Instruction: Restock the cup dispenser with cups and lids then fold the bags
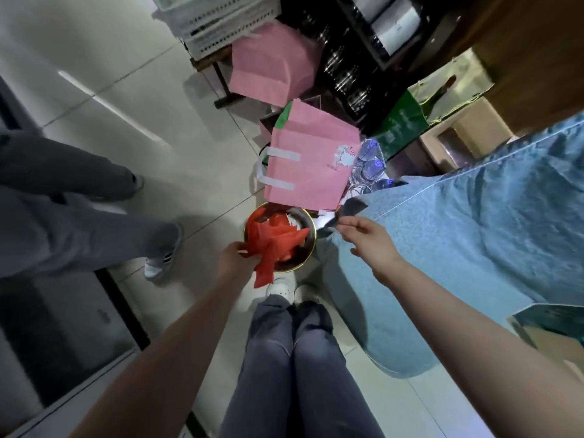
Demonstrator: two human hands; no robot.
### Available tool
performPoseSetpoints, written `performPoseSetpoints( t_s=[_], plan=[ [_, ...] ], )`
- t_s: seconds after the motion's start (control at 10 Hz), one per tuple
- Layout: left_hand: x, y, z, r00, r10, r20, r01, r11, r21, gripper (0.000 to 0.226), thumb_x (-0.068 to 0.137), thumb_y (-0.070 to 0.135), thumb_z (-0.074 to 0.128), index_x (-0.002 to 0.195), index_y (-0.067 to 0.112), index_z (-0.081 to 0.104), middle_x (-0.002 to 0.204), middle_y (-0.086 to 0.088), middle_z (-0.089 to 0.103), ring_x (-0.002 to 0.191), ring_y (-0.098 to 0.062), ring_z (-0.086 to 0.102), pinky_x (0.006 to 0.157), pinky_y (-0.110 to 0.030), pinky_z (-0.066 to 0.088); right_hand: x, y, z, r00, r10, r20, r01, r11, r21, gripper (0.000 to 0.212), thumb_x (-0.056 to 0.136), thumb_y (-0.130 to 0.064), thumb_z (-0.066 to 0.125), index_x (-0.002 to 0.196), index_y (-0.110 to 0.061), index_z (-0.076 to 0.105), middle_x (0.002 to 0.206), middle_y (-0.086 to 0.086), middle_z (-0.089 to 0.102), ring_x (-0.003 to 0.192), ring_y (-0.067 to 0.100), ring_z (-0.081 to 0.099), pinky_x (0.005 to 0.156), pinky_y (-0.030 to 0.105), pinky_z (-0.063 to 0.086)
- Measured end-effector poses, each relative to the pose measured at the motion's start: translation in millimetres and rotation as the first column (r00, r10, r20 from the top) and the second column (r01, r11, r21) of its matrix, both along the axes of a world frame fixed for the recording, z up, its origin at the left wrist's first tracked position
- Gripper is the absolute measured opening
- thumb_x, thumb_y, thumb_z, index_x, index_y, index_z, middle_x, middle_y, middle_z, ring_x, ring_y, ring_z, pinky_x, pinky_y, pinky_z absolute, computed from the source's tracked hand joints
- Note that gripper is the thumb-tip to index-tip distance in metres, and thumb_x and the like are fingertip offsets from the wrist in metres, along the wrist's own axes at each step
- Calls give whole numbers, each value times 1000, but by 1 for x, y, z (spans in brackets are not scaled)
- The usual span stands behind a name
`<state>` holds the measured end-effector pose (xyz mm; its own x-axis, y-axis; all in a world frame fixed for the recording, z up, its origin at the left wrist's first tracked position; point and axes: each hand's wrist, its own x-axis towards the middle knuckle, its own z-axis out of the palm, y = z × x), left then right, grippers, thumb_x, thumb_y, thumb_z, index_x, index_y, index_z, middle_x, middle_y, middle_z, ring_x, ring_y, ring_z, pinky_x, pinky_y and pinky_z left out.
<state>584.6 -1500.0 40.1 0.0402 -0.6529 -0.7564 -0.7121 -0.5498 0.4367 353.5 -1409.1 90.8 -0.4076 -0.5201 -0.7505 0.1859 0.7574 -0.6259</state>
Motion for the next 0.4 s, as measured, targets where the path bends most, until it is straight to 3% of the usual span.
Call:
performPoseSetpoints(
  t_s=[0.1,0.2,0.4],
  plan=[
    [-9,2,-21,1000,22,8,-21,999,-28,42,77,16,78,114,5,59,98,-6,65,85,-20,63,76,-29,49,-4,2,-16,1000,-3,11,3,999,34,24,93,-17,61,116,-12,63,104,-1,64,96,12,59,90,27,45],
    [-16,3,-21,996,93,-14,-93,995,-24,43,82,18,73,120,4,58,108,-8,65,93,-21,62,78,-28,46,-6,2,-20,1000,3,18,-4,999,52,23,93,-17,61,115,-13,63,110,1,65,103,15,59,95,30,45],
    [-30,-6,11,993,0,-115,-8,998,-69,16,88,14,62,103,16,65,88,4,65,80,-10,59,68,-18,43,-8,-10,-5,998,16,60,-18,999,33,27,93,-17,60,120,-10,63,114,5,66,104,16,60,97,32,45]
  ],
)
